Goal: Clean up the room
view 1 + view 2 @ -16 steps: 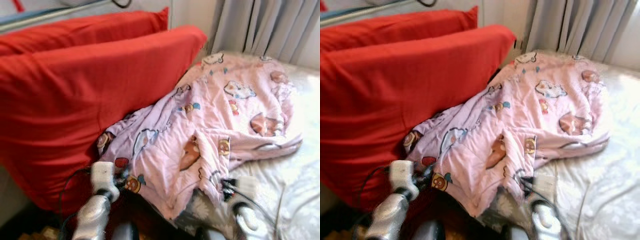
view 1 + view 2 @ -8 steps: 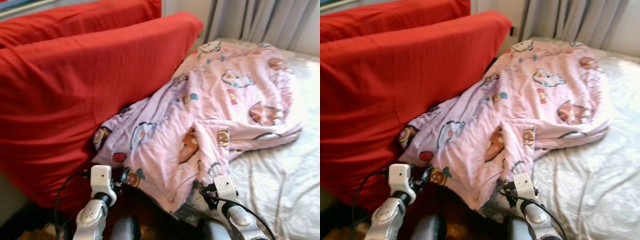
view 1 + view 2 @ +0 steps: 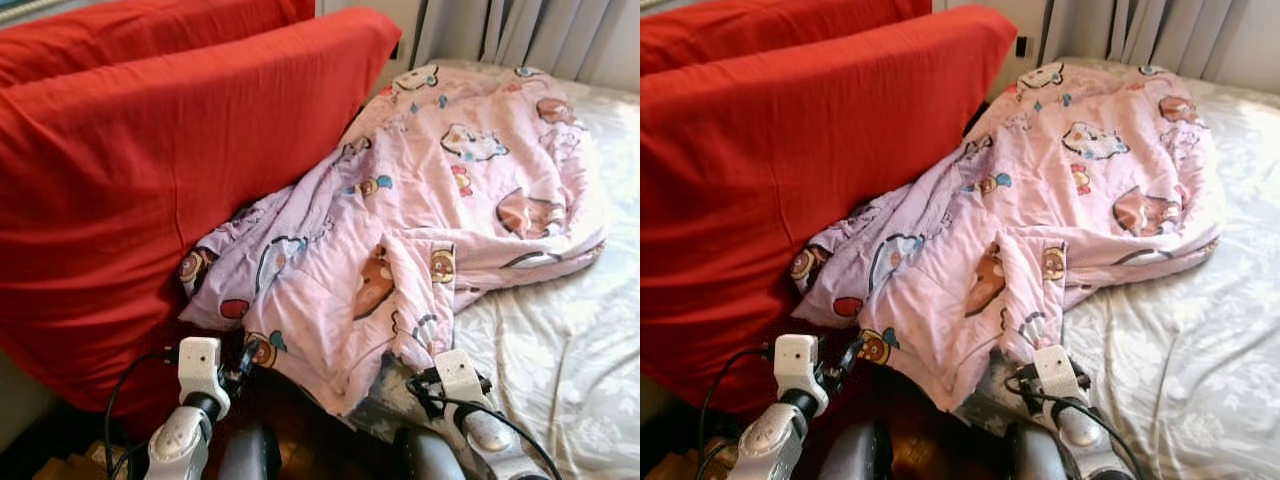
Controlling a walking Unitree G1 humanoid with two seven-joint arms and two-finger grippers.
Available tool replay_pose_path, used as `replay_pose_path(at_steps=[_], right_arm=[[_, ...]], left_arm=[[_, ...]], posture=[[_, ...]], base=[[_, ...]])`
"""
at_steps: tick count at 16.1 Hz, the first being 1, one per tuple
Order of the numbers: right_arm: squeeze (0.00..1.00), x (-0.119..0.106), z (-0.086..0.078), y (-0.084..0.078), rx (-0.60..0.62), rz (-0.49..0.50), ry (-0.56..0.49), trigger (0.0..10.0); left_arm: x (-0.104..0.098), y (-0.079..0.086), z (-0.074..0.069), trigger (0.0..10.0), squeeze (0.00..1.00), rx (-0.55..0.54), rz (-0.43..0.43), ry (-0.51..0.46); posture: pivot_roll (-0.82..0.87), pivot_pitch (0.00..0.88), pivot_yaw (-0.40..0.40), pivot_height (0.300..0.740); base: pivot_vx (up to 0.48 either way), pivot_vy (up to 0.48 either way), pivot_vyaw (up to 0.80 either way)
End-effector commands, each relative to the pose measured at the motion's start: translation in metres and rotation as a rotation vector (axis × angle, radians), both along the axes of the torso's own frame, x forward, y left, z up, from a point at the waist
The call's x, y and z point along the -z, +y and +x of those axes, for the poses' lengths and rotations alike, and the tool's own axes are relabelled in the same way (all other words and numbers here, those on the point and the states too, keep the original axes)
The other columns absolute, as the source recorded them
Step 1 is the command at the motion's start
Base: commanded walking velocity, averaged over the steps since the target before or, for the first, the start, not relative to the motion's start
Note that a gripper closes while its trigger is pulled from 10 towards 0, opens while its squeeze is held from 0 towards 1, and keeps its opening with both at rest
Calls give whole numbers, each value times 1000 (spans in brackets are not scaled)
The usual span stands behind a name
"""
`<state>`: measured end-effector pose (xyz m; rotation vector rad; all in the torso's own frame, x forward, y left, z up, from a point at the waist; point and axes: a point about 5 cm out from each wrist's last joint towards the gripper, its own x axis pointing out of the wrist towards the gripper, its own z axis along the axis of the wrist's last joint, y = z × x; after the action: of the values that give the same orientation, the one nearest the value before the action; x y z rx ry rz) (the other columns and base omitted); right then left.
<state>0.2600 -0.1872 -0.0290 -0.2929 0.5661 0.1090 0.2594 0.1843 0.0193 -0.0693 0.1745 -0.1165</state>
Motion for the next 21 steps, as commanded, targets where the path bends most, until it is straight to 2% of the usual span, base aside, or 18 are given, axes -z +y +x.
replay_pose_path(at_steps=[1, 8, 12, 15, 16, 21], right_arm=[[0, -2, 3, 5, -13, -6, -11, 10000], [0, -14, 19, 12, -3, -28, -77, 10000], [0, -24, 28, 11, 1, -57, -120, 10000], [0, -25, 31, 9, 5, -71, -116, 10000], [0, -26, 31, 9, 3, -64, -121, 0], [0, -27, 32, 7, 9, -63, -135, 0]], left_arm=[[2, 0, -3, 10000, 0, -2, -3, 18], [-2, -1, -13, 10000, 0, -2, -8, 5], [-1, 2, -29, 10000, 0, -17, -7, 20], [-2, 2, -35, 10000, 0, -20, -6, 28], [-2, 2, -36, 10000, 0, -21, -6, 31], [-1, 0, -41, 10000, 0, -25, -11, 47]], posture=[[95, 147, 15, 604], [119, 201, 14, 604], [136, 235, 6, 604], [145, 255, 3, 604], [144, 259, 2, 604], [145, 261, -1, 604]], base=[[0, 0, 0], [0, 0, 0], [0, 0, 0], [0, 0, 0], [0, 0, 0], [0, 0, 0]])
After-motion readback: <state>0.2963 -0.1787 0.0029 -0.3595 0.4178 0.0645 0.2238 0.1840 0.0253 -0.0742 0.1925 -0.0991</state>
